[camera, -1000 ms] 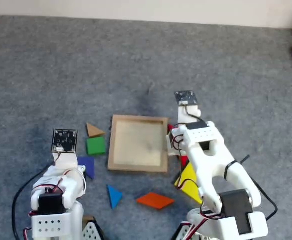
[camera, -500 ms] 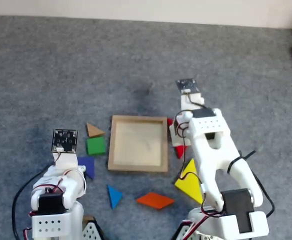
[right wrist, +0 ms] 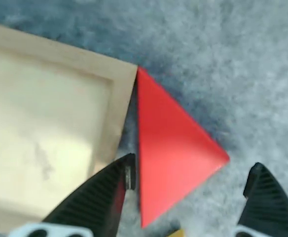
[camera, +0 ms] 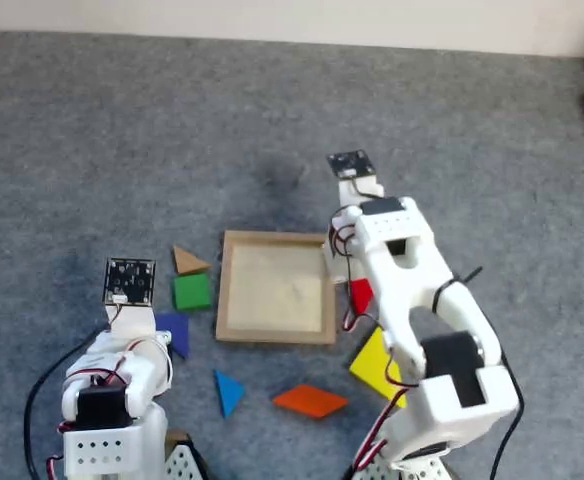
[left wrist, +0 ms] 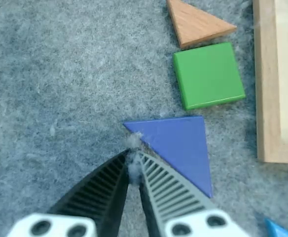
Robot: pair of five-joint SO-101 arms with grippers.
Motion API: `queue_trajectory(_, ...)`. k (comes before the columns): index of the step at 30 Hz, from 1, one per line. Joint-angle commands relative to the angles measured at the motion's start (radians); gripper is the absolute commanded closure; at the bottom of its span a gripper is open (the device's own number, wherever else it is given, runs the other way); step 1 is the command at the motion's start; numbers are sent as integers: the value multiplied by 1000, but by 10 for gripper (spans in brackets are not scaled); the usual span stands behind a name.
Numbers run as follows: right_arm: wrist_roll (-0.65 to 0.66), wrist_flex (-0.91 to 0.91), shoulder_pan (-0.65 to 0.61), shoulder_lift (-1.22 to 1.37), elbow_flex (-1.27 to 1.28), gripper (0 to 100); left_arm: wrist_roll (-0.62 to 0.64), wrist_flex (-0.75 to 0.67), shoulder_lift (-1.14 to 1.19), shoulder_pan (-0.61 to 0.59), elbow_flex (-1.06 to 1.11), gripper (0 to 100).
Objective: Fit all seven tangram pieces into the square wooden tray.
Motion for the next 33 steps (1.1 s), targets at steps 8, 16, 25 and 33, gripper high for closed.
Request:
queue_trajectory(8,17,-1,-44,81,-59,659,-2,5,-5,-10,21,995)
queue_trajectory(16,109,-36,-1,107,-59,660,-2,5,-5,-10,21,995)
queue_trajectory(25,186,-33,-2,111,-54,663,-2,5,-5,-10,21,995)
queue_trajectory(33,181,-28,-1,108,-53,751,-2,5,-5,-10,21,995)
